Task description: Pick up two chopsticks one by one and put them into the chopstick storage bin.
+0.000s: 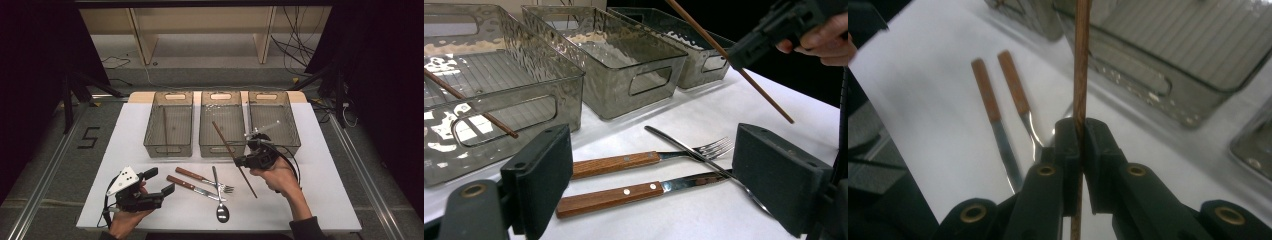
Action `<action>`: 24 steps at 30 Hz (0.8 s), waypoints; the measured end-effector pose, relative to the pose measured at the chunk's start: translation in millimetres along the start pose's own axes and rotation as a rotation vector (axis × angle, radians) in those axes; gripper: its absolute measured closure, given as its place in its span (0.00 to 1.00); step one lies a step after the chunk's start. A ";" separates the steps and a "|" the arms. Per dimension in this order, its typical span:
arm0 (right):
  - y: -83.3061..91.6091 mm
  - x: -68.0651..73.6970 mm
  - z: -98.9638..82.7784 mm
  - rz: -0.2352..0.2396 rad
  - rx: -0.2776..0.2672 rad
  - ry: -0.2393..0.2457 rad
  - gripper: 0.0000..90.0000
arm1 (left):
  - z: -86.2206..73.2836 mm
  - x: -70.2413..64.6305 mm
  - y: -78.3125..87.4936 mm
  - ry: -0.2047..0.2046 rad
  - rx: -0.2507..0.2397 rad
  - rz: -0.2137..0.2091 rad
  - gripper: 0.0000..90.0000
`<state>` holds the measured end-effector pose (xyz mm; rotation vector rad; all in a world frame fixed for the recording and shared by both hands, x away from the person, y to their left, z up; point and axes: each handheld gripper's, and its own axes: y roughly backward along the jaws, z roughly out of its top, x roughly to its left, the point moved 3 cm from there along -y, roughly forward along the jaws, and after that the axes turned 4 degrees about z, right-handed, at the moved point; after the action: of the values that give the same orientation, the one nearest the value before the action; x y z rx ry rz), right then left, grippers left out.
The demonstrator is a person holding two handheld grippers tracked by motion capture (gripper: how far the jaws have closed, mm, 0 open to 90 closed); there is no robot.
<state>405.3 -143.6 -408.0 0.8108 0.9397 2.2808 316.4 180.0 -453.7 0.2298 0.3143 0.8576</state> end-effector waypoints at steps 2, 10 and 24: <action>-1.1 -0.1 6.2 0.008 -0.024 -0.005 0.95 | 0.0 0.0 -0.1 0.000 -0.001 0.000 0.18; -7.6 -0.3 33.7 0.016 -0.096 -0.022 0.95 | 0.2 0.3 -0.1 0.001 -0.002 0.000 0.18; -34.0 4.9 80.2 0.047 -0.120 -0.049 0.95 | 0.4 -0.1 -0.1 -0.001 -0.002 -0.006 0.18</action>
<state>466.2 -85.2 -385.8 0.8407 0.7612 2.3220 316.6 179.8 -453.3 0.2269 0.3132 0.8519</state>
